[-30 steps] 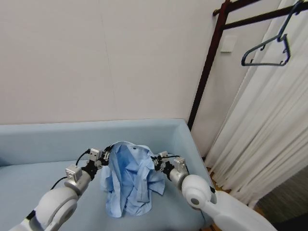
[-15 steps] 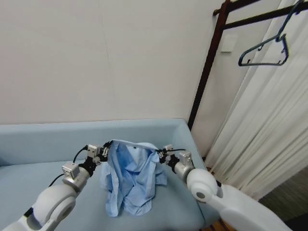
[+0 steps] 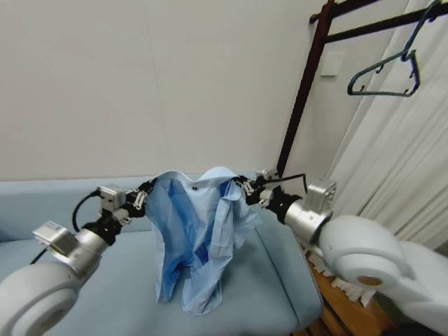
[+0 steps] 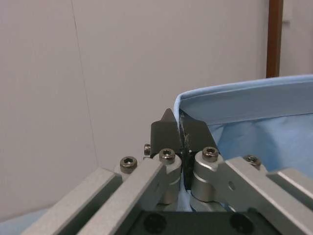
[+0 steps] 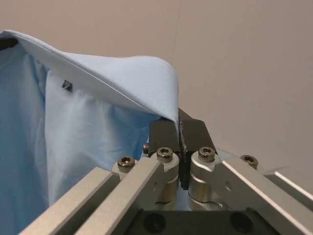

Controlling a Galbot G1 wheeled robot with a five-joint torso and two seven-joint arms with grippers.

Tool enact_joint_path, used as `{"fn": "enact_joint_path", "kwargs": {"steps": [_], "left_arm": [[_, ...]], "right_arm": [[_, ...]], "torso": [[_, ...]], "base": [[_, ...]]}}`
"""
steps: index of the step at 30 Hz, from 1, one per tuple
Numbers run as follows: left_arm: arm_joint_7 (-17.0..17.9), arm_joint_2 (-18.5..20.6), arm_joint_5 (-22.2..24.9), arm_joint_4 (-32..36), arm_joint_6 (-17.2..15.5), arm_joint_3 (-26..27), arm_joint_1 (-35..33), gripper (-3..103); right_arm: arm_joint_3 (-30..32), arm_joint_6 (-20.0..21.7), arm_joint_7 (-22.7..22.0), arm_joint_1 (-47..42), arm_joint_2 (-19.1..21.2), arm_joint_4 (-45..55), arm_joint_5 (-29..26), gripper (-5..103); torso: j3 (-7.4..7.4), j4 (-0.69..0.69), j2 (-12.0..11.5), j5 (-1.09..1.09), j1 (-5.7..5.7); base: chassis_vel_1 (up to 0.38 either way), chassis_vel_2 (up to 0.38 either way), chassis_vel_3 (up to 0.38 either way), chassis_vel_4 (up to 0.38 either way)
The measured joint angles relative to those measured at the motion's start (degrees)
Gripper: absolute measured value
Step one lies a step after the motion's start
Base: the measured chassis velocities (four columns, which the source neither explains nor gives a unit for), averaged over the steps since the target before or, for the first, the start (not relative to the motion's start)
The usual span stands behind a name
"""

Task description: Pick up the clothes from the sofa and hang them on the clothes hanger.

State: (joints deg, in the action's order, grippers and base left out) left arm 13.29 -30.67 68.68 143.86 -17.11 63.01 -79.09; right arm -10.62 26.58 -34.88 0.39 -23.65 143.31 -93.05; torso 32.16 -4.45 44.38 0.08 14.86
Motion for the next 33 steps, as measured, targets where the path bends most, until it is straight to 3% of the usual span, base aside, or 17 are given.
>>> {"fn": "enact_joint_path", "kwargs": {"steps": [1, 3, 6, 9, 14, 17, 18, 22, 26, 29, 33], "left_arm": [[0.0, 0.0, 0.0, 0.0, 0.0, 0.0, 0.0, 0], [-0.14, 1.63, 5.6, 0.05, -0.2, 5.25, 0.04, 0], [-5.3, 4.38, 14.05, -0.33, 1.32, 13.68, 0.72, 0], [-7.77, 4.98, 18.14, -0.43, 2.93, 16.17, 0.37, 0], [-13.31, 5.83, 24.0, -0.5, 6.0, 14.24, 0.52, 0], [-15.35, 9.71, 26.85, -0.52, 7.27, 11.63, 2.45, 0], [-15.35, 9.71, 26.85, -0.52, 7.27, 11.63, 2.45, 0], [-16.75, 17.54, 32.55, -0.5, 8.66, 12.17, 4.33, 0], [-17.1, 21.28, 35.73, -0.5, 9.3, 12.22, 6.77, 0], [-15.6, 23.59, 39.46, -0.49, 9.33, 12.13, 10.3, 0], [-10.69, 26.03, 44.5, -0.5, 8.68, 10.18, 18.51, 0]], "right_arm": [[0.0, 0.0, 0.0, 0.0, 0.0, 0.0, 0.0, 0], [0.91, 0.02, 0.91, 4.17, 1.87, 0.36, -4.37, 0], [5.32, -1.35, 6.15, 6.77, 7.46, 0.36, -9.46, 0], [6.92, -4.13, 9.84, 6.6, 10.32, 0.28, -11.31, 0], [7.68, -8.19, 13.52, 6.4, 11.33, 0.18, -12.97, 0], [8.1, -8.89, 14.57, 6.48, 11.26, 0.12, -14.21, 0], [8.1, -8.89, 14.57, 6.48, 11.26, 0.12, -14.21, 0], [11.0, -8.96, 17.44, 6.95, 12.44, 0.07, -17.93, 0], [11.48, -8.8, 19.43, 9.16, 14.32, 0.01, -20.34, 0], [11.32, -8.3, 20.61, 11.86, 16.16, -0.33, -22.85, 0], [11.29, -5.96, 20.51, 16.09, 20.0, -0.56, -28.6, 0]], "torso": [[0.0, 0.0, 0.0, 0.0, 0.0], [0.0, 0.0, 0.01, 0.0, 0.0], [-0.01, -0.03, 0.0, 0.02, 0.0], [-0.01, -0.04, 0.01, 0.03, 0.0], [0.0, 0.02, 0.0, -0.01, -0.01], [0.01, 0.0, 0.0, 0.0, 0.0], [0.01, 0.0, 0.0, 0.0, 0.0], [0.0, -0.02, 0.0, 0.03, 0.0], [0.0, -0.01, 0.0, 0.01, 0.0], [0.0, -0.02, 0.0, 0.01, 0.0], [0.0, 0.0, 0.0, 0.01, 0.0]], "base": [[0.0, 0.0, 0.0, 0.0], [0.0, 0.0, 0.0, 0.0], [0.0, 0.0, 0.0, 0.0], [0.0, 0.0, 0.0, 0.0], [0.0, 0.0, 0.0, 0.0], [0.0, 0.0, 0.0, 0.0], [0.0, 0.0, 0.0, 0.0], [0.0, 0.0, 0.0, 0.0], [0.0, 0.0, 0.0, 0.0], [0.0, 0.0, 0.0, 0.0], [0.0, 0.0, 0.0, 0.0]]}}
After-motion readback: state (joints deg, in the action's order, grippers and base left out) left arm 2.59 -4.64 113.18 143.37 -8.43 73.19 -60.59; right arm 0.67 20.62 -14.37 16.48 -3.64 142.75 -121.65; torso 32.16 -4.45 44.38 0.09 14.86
